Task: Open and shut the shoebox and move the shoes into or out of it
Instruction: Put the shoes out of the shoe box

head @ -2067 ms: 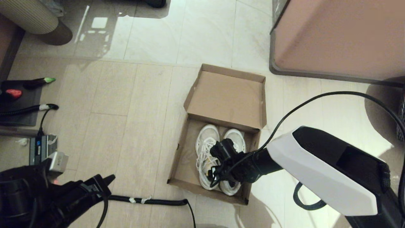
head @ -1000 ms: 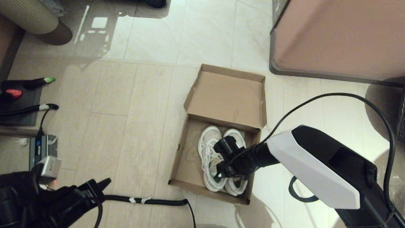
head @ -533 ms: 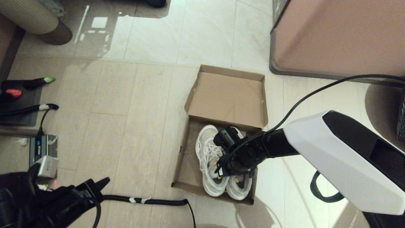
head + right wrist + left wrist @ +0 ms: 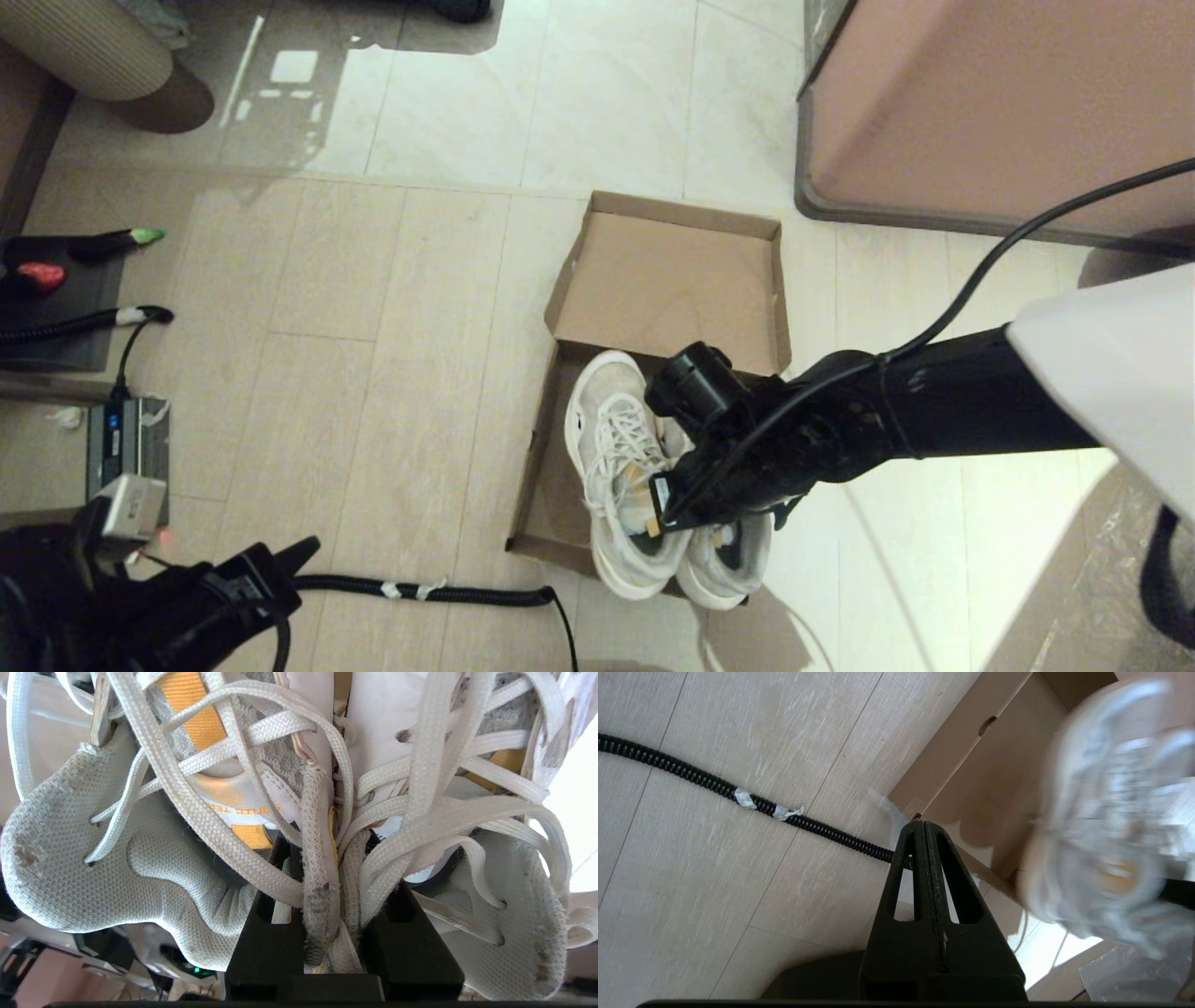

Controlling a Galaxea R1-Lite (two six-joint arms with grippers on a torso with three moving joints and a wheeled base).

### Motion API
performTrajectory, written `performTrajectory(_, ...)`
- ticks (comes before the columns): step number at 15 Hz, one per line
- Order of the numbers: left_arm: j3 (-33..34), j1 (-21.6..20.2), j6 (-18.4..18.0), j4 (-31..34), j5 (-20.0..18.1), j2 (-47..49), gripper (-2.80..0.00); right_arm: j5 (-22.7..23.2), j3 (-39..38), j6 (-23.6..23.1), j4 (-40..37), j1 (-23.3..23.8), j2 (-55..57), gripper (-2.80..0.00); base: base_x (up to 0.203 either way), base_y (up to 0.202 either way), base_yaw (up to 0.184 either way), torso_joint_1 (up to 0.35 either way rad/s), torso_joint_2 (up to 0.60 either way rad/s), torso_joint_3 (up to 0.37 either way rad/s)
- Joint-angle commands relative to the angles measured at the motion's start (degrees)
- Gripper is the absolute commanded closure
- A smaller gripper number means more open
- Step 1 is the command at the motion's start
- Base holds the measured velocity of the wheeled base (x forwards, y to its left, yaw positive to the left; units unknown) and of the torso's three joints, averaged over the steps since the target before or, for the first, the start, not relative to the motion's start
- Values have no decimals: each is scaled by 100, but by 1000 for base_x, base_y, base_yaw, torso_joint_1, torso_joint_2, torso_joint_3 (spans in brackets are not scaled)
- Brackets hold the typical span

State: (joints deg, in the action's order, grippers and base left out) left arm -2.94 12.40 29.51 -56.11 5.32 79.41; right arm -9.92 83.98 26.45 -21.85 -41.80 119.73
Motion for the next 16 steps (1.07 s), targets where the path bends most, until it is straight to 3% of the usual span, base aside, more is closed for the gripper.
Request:
performTrajectory(1,18,8,12,-31,5,-13,0,-14,-234,11,-3,-37,-664,0,0,0,0,0,0,0)
performTrajectory(6,107,-1,19,-31,5,-3,0,-28,-426,31,10,423,-1592,0,0,0,0,0,0,0)
performTrajectory(16,248,8,28,-22,-4,-39,0,14,-432,-19,14,2465,-2013,0,0,0,0,0,0,0)
